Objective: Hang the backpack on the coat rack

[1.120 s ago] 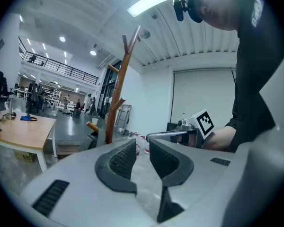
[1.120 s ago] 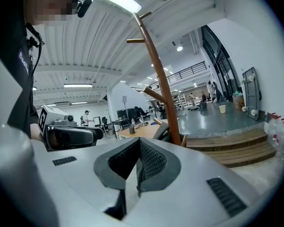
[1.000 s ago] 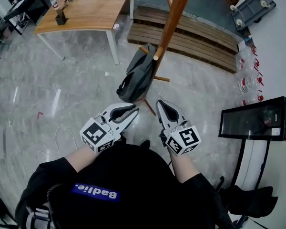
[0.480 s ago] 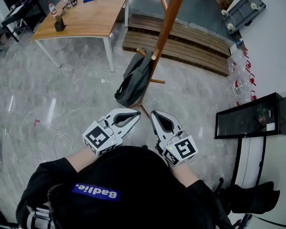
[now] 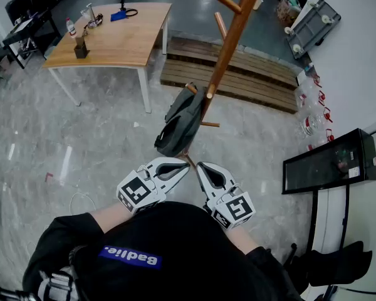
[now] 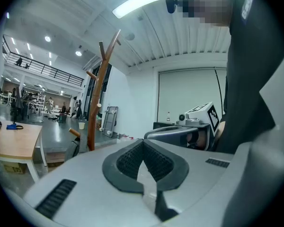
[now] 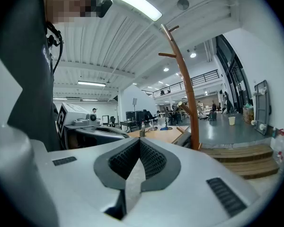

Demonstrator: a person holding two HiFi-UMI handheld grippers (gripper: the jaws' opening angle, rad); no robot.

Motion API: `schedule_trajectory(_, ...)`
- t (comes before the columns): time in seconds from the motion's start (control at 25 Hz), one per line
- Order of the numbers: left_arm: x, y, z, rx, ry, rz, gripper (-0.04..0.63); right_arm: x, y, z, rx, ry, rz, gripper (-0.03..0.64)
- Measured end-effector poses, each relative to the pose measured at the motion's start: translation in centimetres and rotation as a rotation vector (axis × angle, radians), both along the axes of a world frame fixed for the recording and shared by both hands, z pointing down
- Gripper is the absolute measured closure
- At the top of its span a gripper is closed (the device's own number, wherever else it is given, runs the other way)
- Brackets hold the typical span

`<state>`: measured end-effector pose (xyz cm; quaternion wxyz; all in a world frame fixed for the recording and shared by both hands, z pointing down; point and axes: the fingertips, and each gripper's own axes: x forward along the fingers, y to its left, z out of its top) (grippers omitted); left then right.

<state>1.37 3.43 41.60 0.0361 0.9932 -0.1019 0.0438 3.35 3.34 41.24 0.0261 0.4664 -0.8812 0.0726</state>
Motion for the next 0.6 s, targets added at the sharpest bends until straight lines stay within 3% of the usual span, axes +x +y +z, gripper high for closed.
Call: schedule_trajectory(0.6, -1.0, 0.1, 0.9, -0.012, -0.018, 0.002, 0.586, -1.4, 0.1, 0.8, -0.024, 0.011, -0.028, 0.612)
